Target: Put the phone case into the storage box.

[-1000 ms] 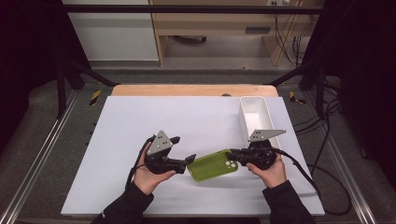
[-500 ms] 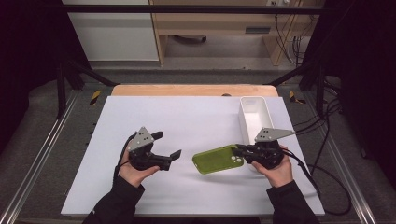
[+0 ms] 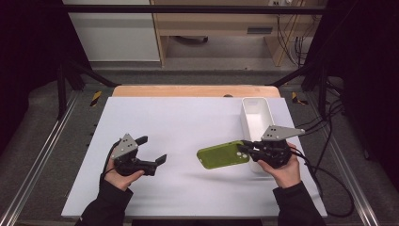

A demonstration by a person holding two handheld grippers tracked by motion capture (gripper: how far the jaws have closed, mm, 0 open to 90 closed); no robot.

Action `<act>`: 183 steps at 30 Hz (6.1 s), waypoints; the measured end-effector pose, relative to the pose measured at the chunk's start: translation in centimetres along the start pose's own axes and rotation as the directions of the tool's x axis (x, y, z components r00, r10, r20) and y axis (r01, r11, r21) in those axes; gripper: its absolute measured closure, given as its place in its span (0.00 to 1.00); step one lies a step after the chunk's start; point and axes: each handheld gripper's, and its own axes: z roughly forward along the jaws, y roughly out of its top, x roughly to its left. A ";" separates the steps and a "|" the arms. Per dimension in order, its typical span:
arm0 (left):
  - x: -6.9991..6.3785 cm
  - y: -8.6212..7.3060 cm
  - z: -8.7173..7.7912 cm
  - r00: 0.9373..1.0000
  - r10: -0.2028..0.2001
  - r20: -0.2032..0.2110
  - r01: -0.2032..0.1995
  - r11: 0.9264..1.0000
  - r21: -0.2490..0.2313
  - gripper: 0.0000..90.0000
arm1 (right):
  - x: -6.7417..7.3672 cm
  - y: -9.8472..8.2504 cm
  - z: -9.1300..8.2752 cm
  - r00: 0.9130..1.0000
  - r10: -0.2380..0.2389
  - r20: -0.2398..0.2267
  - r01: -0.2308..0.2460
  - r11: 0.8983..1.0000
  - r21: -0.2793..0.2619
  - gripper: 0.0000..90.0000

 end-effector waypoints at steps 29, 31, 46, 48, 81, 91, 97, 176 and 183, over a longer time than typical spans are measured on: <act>2.8 -4.5 -2.2 0.998 -0.015 -0.065 0.016 1.000 0.021 0.01 | -0.5 4.2 -1.3 0.983 -0.144 0.114 0.141 0.989 0.032 0.88; 2.8 -4.5 -2.2 0.998 -0.014 -0.059 0.015 1.000 0.019 0.01 | -0.6 4.6 -1.4 0.981 -0.151 0.123 0.147 0.988 0.036 0.88; 3.4 -5.0 -2.3 0.998 -0.017 -0.063 0.019 1.000 0.025 0.01 | -1.4 7.1 -2.4 0.954 -0.221 0.202 0.211 0.975 0.072 0.88; 3.4 -5.0 -2.3 0.998 -0.016 -0.065 0.018 0.999 0.027 0.01 | -1.6 7.4 -2.5 0.953 -0.222 0.208 0.212 0.975 0.069 0.88; 3.6 -5.2 -2.2 0.998 -0.012 -0.063 0.014 0.999 0.034 0.01 | -4.0 10.2 -3.4 0.866 -0.347 0.361 0.292 0.936 0.199 0.88; 3.6 -5.2 -2.2 0.998 -0.008 -0.063 0.011 0.999 0.034 0.01 | -4.8 10.8 -3.6 0.834 -0.378 0.402 0.307 0.923 0.231 0.88; 3.6 -5.2 -2.2 0.998 -0.008 -0.062 0.010 0.999 0.036 0.01 | -5.3 11.1 -3.6 0.810 -0.408 0.421 0.318 0.909 0.270 0.88; 3.8 -5.8 -1.4 0.999 -0.009 -0.034 0.011 0.998 0.063 0.01 | -12.5 11.9 2.1 0.659 -0.747 0.085 0.571 0.572 0.589 0.88; 3.9 -5.9 -1.3 0.999 -0.011 -0.031 0.013 0.997 0.070 0.01 | -13.1 11.7 3.0 0.645 -0.763 0.051 0.590 0.540 0.600 0.88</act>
